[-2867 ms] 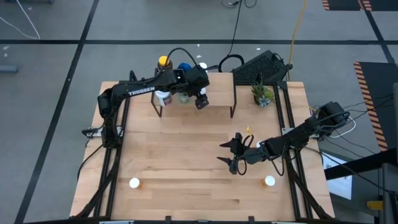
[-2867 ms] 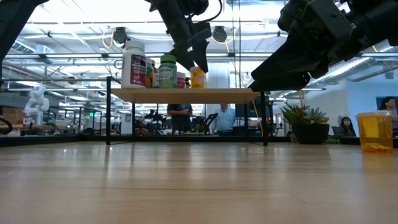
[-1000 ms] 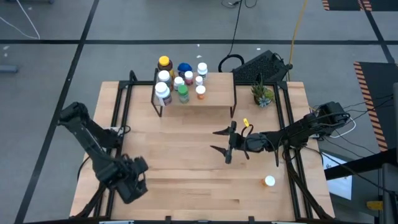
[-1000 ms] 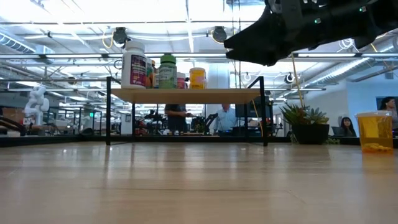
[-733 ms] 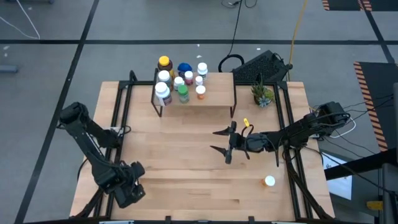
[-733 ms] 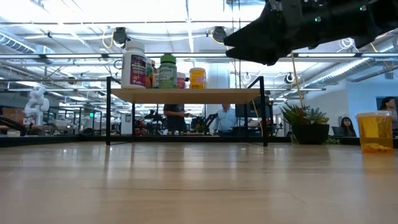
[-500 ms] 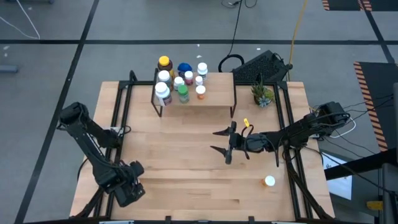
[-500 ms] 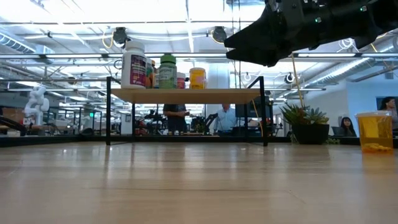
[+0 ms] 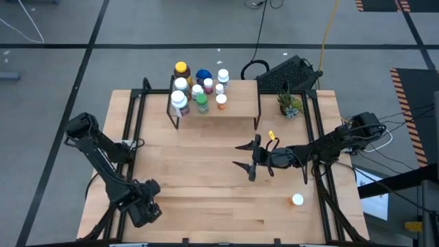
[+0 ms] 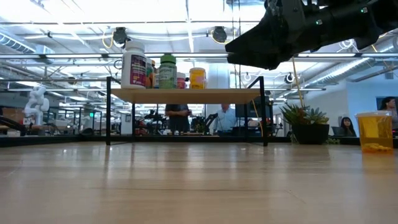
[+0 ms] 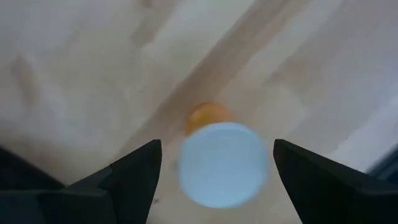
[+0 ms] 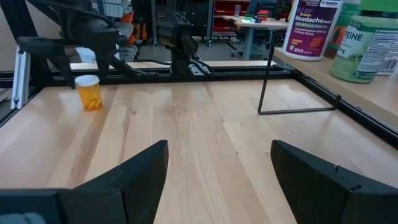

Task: Pick and place medicine bottles onto shelf by color
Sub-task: Put the bottom left orange pill bottle on the shelf

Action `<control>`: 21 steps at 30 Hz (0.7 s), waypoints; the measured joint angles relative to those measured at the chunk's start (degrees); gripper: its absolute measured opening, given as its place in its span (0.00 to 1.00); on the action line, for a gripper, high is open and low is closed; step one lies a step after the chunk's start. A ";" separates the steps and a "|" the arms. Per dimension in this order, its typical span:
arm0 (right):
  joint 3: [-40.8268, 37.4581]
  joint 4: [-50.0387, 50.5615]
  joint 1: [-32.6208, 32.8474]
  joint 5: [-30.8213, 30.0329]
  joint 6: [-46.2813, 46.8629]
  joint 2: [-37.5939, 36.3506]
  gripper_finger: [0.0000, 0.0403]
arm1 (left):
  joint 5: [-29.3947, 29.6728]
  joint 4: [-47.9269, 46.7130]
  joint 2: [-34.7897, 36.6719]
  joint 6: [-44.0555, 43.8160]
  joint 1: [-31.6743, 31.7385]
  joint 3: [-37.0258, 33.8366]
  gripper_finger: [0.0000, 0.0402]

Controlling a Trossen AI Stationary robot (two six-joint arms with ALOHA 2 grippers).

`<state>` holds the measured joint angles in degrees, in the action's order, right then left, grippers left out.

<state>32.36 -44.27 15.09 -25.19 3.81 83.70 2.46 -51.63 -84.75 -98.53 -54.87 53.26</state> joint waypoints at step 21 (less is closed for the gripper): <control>0.00 -0.02 0.00 0.00 0.02 0.00 0.69 | -8.51 -1.88 0.00 -0.70 6.98 -1.51 0.50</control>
<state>32.36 -44.29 15.09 -25.19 3.84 83.70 -6.05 -53.50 -84.75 -99.23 -47.89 51.75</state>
